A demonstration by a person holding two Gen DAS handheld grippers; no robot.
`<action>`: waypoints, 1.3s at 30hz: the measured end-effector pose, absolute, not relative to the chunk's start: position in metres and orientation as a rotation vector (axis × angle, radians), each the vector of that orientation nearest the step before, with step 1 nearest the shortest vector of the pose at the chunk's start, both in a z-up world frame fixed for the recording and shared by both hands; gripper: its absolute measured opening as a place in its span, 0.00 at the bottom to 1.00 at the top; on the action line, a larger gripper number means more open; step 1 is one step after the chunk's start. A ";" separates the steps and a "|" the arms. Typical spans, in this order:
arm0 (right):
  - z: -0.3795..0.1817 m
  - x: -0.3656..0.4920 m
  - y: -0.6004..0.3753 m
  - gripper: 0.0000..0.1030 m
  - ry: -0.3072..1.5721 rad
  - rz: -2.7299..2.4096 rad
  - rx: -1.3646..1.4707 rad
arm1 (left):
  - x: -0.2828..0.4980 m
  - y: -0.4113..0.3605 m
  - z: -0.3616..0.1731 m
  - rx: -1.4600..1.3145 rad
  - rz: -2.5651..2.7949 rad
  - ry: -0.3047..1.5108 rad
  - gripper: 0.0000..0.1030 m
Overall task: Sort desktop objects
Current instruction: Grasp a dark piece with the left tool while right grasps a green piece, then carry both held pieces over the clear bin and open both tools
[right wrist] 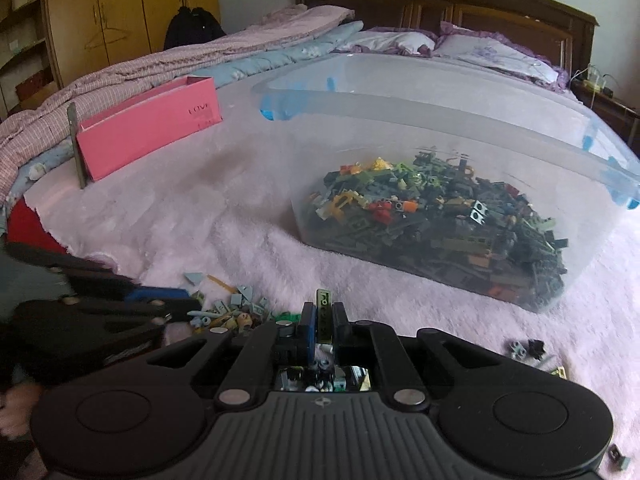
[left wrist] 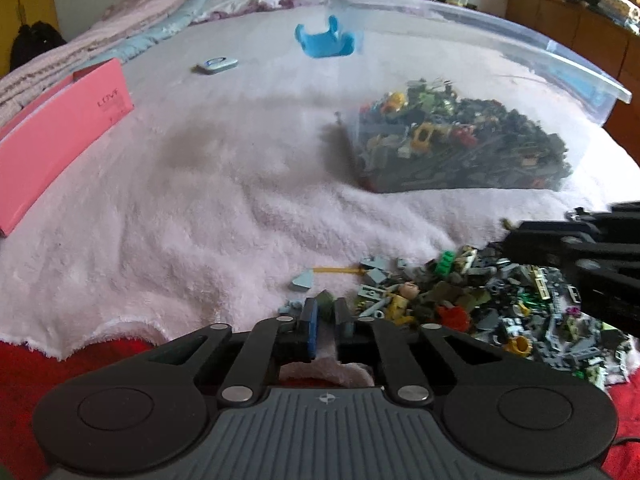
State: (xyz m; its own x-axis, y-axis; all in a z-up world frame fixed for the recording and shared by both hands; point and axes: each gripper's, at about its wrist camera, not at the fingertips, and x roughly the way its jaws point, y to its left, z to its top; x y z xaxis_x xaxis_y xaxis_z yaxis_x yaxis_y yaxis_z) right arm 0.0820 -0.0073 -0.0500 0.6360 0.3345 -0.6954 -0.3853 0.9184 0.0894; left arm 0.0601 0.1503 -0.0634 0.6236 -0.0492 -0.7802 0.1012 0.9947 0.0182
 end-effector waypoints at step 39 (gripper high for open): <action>-0.028 0.041 -0.057 0.08 0.717 0.319 0.032 | 0.033 0.095 0.002 0.118 -0.243 0.746 0.13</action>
